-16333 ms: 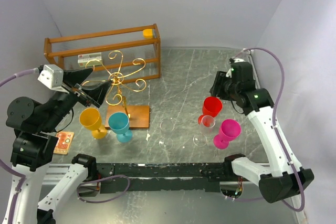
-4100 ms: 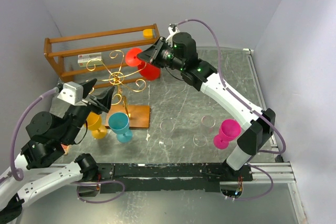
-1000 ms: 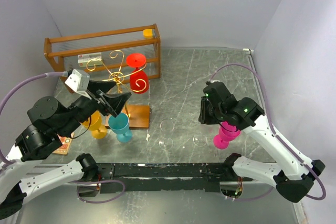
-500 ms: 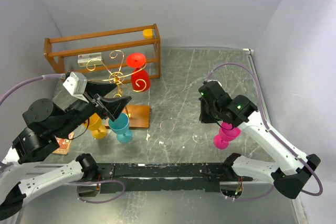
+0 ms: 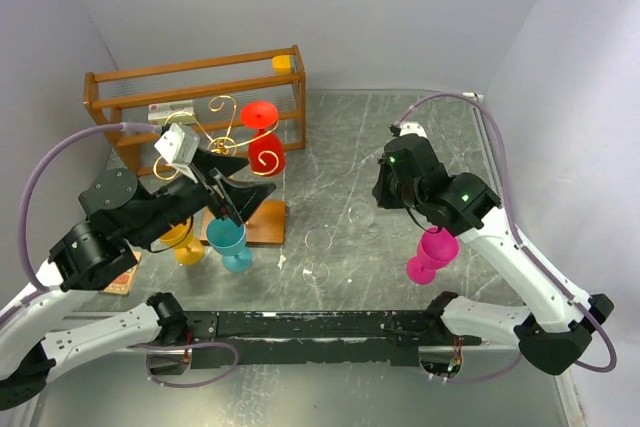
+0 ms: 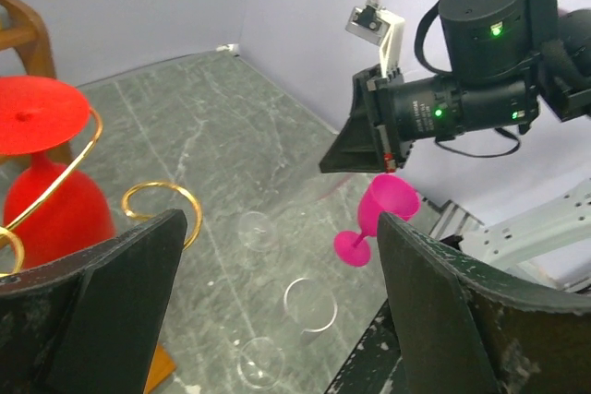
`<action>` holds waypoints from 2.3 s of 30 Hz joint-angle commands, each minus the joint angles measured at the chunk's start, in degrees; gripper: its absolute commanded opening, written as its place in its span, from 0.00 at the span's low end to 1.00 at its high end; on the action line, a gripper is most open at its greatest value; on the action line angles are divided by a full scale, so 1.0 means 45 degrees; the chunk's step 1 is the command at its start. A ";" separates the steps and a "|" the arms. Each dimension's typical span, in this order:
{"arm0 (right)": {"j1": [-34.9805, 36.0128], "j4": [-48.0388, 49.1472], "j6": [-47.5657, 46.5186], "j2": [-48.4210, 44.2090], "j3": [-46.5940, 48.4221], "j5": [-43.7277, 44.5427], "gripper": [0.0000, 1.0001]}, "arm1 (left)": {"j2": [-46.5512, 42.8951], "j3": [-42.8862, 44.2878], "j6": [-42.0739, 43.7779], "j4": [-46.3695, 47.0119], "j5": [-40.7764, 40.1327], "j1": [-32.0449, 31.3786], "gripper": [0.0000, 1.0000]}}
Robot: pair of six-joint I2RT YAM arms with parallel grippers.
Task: Place the wine glass upside down on the wine glass rack
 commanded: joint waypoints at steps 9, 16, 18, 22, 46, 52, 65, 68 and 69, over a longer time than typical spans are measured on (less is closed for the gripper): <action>-0.0036 0.5993 -0.0045 -0.1886 -0.0837 0.1085 0.00 | 0.2802 0.1605 -0.2866 0.2365 0.2994 0.0016 0.92; -0.0040 0.7965 0.0928 -0.3280 -0.1596 0.1740 0.00 | 0.5089 0.3065 -0.4946 0.2332 0.1337 0.0017 0.91; -0.0025 0.8240 0.1264 -0.3697 -0.1790 0.1984 0.00 | 0.5671 0.3331 -0.5813 0.2385 0.0816 0.0014 0.91; -0.0039 0.9088 0.1789 -0.4596 -0.2377 0.2332 0.00 | 0.6583 0.3484 -0.7551 0.3036 0.0171 0.0004 0.91; -0.0041 1.2734 0.3942 -0.6744 -0.3999 -0.0544 0.00 | 0.9463 0.4514 -1.2200 0.7273 -0.2259 0.0022 0.76; -0.0038 1.3283 0.4948 -0.7471 -0.5096 -0.0778 0.00 | 0.9458 0.5012 -1.2030 0.6874 -0.3409 0.0020 0.57; -0.0039 1.2999 0.5590 -0.7971 -0.5160 -0.0278 0.00 | 0.8773 0.3911 -1.2028 0.8383 -0.4165 0.0102 0.47; -0.0041 1.2944 0.5573 -0.8015 -0.5130 -0.0127 0.00 | 0.8705 0.3802 -1.1914 0.8628 -0.4344 0.0103 0.41; -0.0041 1.2867 0.5552 -0.7977 -0.5077 -0.0126 0.00 | 0.8705 0.3751 -1.1919 0.8689 -0.4340 0.0100 0.39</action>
